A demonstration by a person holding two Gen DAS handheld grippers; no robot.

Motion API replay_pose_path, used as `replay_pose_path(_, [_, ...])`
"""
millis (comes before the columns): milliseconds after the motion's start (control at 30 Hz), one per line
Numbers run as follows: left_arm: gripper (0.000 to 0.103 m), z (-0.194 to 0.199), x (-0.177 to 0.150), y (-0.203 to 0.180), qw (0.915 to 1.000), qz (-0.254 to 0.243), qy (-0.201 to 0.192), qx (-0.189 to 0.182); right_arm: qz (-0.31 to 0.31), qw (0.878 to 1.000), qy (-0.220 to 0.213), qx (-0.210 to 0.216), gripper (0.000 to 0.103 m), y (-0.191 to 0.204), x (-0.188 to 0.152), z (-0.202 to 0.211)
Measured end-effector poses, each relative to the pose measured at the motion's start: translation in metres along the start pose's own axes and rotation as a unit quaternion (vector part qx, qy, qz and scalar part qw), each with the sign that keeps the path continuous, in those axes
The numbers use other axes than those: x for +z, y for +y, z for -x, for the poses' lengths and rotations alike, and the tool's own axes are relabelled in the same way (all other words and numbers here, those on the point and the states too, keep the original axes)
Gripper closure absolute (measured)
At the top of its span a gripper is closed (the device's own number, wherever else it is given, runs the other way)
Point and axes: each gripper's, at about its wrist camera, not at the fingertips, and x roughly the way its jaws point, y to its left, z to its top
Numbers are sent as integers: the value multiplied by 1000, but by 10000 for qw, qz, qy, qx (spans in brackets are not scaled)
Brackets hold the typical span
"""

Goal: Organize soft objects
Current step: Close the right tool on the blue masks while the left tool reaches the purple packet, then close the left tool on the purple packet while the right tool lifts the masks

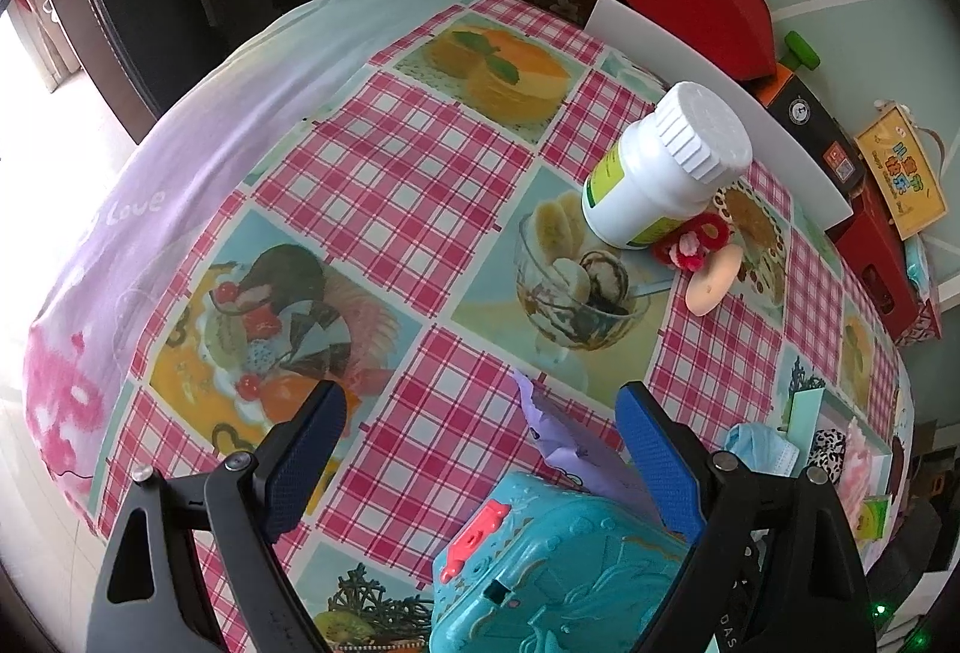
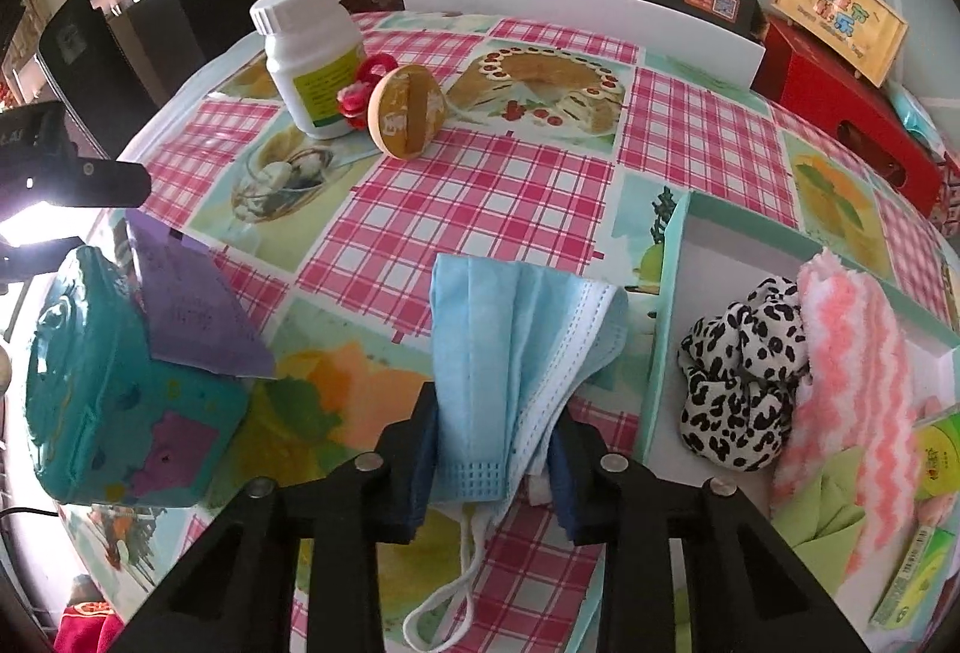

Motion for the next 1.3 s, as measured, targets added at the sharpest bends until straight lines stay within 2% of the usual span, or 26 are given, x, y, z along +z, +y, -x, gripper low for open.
replay_pose_path(333, [12, 0, 0, -9, 9998, -115, 67, -158, 25, 10000, -9, 54, 69, -2, 1, 1])
replay_pose_path(467, [12, -1, 1, -10, 9992, -180, 223, -266, -17, 9999, -4, 149, 69, -4, 0, 1])
replay_pose_path(600, [12, 0, 7, -4, 9988, -240, 375, -201, -65, 9996, 10, 259, 69, -3, 1, 1])
replay_pose_path(700, [12, -6, 15, -1, 9967, -217, 678, -376, -107, 9994, 11, 337, 69, -4, 2, 1])
replay_pose_path(833, [12, -23, 19, -2, 9871, -204, 1356, -827, -191, 9990, 17, 410, 69, -7, 3, 2])
replay_pose_path(967, [13, -38, 20, -5, 9822, -252, 1756, -616, -291, 9985, 7, 468, 69, -10, 4, 3])
replay_pose_path(1033, [16, -43, 20, -10, 9798, -334, 1880, -592, -324, 9983, 2, 490, 69, -12, 5, 4])
replay_pose_path(1167, [36, -51, 21, -20, 9744, -414, 2126, -608, -374, 9979, -16, 527, 69, -15, 7, 6])
replay_pose_path(1233, [41, -52, 21, -27, 9727, -546, 2185, -551, -396, 9978, -30, 532, 69, -16, 8, 7])
replay_pose_path(1267, [45, -52, 21, -31, 9722, -602, 2197, -538, -412, 9977, -43, 532, 69, -17, 9, 8])
replay_pose_path(1300, [54, -53, 22, -36, 9714, -683, 2210, -538, -432, 9976, -54, 532, 69, -19, 9, 9])
